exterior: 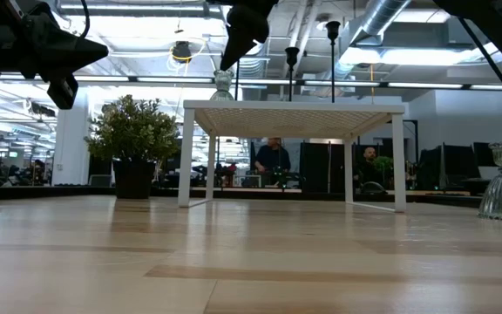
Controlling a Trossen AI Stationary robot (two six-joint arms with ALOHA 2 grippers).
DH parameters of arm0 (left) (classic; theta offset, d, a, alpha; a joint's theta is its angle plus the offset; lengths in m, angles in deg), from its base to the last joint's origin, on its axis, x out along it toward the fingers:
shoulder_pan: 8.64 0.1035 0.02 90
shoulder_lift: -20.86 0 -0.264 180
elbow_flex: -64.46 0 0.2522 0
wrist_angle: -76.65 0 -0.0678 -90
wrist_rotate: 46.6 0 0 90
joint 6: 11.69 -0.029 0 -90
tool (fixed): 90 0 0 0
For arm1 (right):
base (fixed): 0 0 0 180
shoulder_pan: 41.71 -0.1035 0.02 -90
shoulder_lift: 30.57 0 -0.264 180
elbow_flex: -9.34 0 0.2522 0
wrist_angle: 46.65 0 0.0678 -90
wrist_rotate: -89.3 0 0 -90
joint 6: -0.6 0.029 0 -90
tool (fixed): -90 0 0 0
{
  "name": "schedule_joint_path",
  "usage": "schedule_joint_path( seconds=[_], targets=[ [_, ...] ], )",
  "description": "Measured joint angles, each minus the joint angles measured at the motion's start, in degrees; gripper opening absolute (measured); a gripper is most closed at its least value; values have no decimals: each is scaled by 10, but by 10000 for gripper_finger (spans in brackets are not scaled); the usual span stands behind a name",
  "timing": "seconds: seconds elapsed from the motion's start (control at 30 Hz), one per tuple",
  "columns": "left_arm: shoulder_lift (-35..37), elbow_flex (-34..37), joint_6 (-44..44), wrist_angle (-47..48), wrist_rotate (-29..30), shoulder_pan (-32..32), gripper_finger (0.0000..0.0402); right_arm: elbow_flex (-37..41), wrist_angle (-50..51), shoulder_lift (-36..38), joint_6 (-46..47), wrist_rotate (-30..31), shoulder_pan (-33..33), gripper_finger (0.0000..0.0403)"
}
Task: Pick & Place candle stick holders
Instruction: Put the top green candle holder on the shelf aligned with the left black candle holder, then put the green candle holder on the shelf aligned with the middle black candle holder
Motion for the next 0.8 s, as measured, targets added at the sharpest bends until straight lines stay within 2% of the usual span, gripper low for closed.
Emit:
schedule_joint_path(
  seconds=[0.2,0.57,0.8],
  targets=[
    [0,0,0,0,0,0,12,0,2,0,4,-9,0,96],
    [0,0,0,0,0,0,12,0,5,2,15,-8,-1,185],
    [0,0,0,0,0,0,12,-3,6,20,15,-8,-12,206]
  ],
)
